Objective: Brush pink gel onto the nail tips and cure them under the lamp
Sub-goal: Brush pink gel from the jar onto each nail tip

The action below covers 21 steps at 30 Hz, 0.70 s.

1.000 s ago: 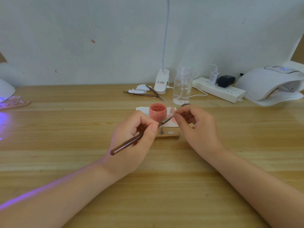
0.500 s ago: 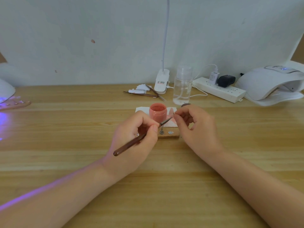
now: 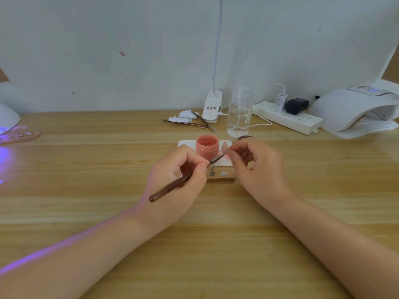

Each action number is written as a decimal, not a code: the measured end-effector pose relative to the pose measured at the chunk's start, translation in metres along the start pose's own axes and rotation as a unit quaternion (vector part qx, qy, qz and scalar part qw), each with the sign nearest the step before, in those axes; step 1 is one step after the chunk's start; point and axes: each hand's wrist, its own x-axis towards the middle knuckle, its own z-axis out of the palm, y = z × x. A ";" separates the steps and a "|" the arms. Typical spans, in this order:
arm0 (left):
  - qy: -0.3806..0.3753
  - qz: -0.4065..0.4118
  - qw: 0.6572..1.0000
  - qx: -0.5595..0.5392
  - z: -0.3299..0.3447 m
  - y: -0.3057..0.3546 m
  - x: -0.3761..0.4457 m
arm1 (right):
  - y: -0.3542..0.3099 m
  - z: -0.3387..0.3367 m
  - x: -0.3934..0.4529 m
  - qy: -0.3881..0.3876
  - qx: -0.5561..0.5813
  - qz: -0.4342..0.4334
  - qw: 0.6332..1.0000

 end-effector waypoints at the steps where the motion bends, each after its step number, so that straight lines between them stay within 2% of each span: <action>1: -0.004 0.000 1.000 -0.001 0.000 0.000 0.000 | 0.000 0.000 0.000 0.000 0.001 0.001 1.000; 8: 0.046 0.000 0.999 -0.025 0.001 -0.001 0.002 | -0.001 -0.001 0.000 -0.008 0.010 0.006 1.000; 14: 0.014 -0.015 1.000 -0.018 0.001 -0.004 0.002 | 0.000 0.000 -0.001 -0.008 0.008 -0.002 1.000; 21: 0.041 0.004 0.998 -0.040 -0.001 -0.003 0.001 | 0.000 0.000 -0.001 -0.010 0.041 0.031 0.999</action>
